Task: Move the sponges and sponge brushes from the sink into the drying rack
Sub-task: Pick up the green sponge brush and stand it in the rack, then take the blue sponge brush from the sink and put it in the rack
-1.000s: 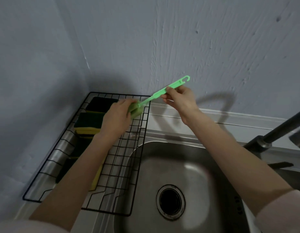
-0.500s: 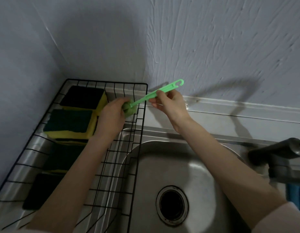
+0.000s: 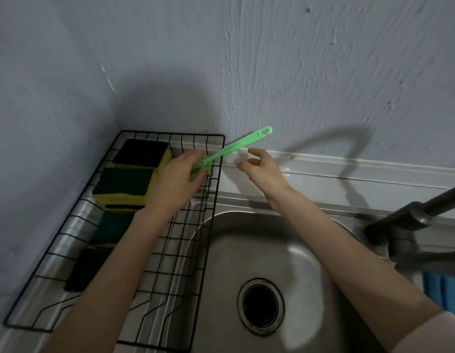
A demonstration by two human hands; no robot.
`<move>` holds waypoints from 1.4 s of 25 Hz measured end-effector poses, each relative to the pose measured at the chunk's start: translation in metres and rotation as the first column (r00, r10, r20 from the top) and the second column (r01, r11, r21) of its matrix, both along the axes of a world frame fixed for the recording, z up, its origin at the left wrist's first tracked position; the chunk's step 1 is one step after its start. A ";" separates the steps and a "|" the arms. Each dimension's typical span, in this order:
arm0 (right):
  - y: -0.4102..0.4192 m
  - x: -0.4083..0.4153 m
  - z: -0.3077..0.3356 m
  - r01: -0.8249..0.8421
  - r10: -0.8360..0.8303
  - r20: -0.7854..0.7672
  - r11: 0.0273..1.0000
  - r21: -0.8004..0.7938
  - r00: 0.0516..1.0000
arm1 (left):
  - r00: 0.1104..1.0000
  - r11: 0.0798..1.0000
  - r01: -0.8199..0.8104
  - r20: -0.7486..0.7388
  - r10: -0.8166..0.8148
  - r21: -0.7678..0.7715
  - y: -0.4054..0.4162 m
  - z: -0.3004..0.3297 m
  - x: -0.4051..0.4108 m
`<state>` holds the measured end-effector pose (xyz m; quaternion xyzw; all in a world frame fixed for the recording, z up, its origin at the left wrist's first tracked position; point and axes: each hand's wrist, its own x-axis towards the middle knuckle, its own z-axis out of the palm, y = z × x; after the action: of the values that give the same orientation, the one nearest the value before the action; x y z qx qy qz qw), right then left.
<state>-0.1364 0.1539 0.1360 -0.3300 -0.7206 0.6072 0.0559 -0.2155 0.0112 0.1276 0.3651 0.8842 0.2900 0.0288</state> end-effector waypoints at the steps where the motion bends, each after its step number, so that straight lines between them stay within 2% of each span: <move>1: -0.002 0.010 0.004 -0.030 0.028 0.034 0.996 0.079 0.999 | 1.000 1.000 0.015 -0.011 -0.016 -0.010 -0.003 0.006 0.008; 5: -0.009 0.057 0.015 -0.169 0.138 0.112 0.920 0.355 0.984 | 0.999 0.997 0.022 -0.029 -0.024 -0.075 -0.014 0.029 0.048; 10: -0.011 0.123 0.025 -0.277 0.205 0.203 0.849 0.449 0.957 | 0.996 0.977 0.064 -0.050 -0.075 -0.202 -0.022 0.056 0.112; 17: -0.008 0.210 0.035 -0.296 0.227 0.196 0.809 0.508 0.954 | 0.990 0.979 0.123 -0.053 -0.133 -0.162 -0.020 0.063 0.197; 24: 0.042 0.274 0.019 -0.288 0.176 0.261 0.824 0.487 0.949 | 0.983 0.962 0.184 0.013 -0.185 -0.202 0.040 0.034 0.260; 31: 0.119 0.331 -0.013 -0.257 0.142 0.276 0.861 0.439 0.950 | 0.964 0.954 0.235 0.168 -0.205 -0.184 0.119 -0.010 0.322; 35: 0.160 0.361 -0.043 -0.290 0.117 0.396 0.864 0.411 0.911 | 0.932 0.932 0.291 0.283 -0.225 -0.217 0.163 -0.038 0.362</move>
<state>0.2243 0.3136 0.0926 -0.3325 -0.8731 0.3506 -0.0649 0.1462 0.1745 0.0893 0.4320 0.8469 0.2118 0.2264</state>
